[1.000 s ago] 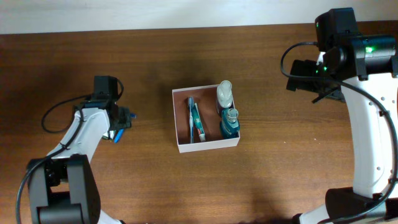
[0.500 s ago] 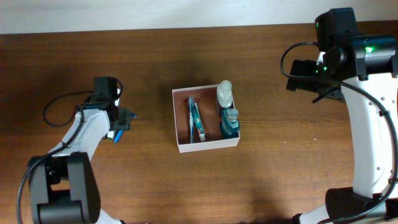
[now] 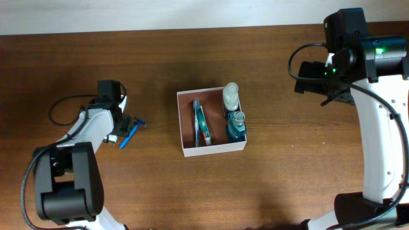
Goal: Pack container
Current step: 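Withdraw the left gripper left and move it over the blue razor, then lower the left gripper and close it on the razor handle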
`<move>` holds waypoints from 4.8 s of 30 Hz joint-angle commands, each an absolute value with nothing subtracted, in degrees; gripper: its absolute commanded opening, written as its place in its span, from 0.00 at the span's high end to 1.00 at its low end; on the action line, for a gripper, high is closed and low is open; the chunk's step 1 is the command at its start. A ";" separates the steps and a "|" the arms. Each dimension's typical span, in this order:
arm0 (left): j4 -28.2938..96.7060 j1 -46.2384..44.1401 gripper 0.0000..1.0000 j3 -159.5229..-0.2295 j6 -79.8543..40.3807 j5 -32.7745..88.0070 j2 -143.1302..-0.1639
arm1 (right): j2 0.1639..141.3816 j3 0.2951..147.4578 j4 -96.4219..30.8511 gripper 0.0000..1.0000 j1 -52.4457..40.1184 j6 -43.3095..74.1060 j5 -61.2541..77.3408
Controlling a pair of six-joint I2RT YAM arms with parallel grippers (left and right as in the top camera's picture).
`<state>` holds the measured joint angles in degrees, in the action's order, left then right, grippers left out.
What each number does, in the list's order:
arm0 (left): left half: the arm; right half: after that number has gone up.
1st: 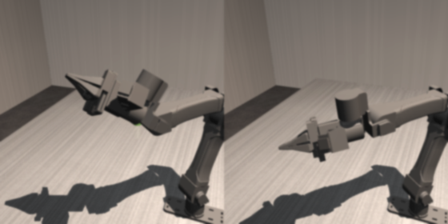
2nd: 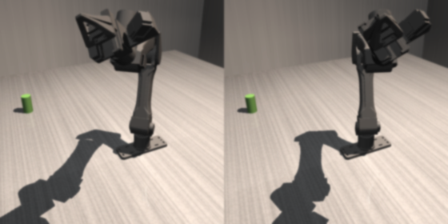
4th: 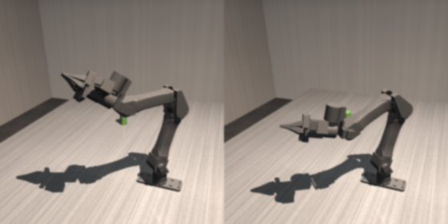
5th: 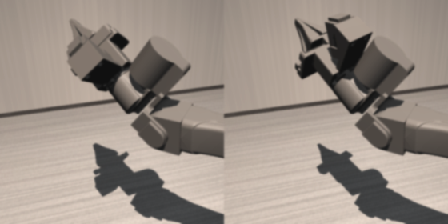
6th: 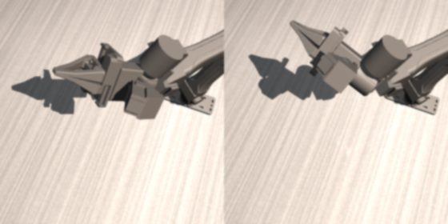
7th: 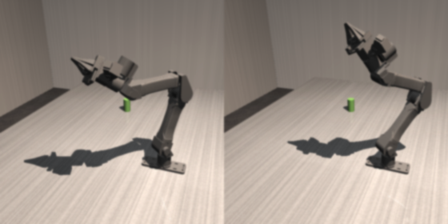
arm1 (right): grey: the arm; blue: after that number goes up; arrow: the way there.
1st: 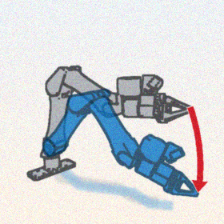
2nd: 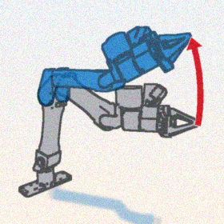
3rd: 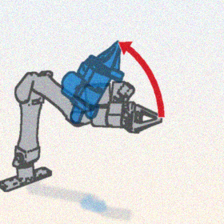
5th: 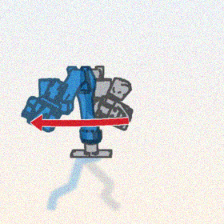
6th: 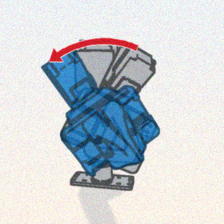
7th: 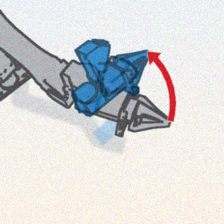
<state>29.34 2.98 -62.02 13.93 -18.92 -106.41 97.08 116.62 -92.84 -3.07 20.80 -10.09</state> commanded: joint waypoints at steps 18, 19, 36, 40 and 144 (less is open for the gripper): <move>36.29 3.38 0.49 -67.83 8.19 -18.83 -108.81 | 97.01 117.01 -92.79 0.02 -2.87 20.80 -11.00; 37.47 3.38 0.49 -68.88 8.19 -18.33 -108.62 | 97.01 117.01 -92.79 0.02 -2.87 20.80 -11.00; 39.94 3.38 0.51 -73.47 8.19 -5.17 -99.13 | 97.01 117.01 -92.79 0.02 -2.87 20.80 -11.00; 40.36 3.44 0.50 -73.45 8.19 -5.39 -96.88 | 97.01 117.01 -92.79 0.02 -2.87 20.80 -11.00; 28.86 3.44 0.74 -56.97 19.18 7.73 -104.51 | 97.01 117.01 -92.79 0.02 -2.87 20.80 -11.00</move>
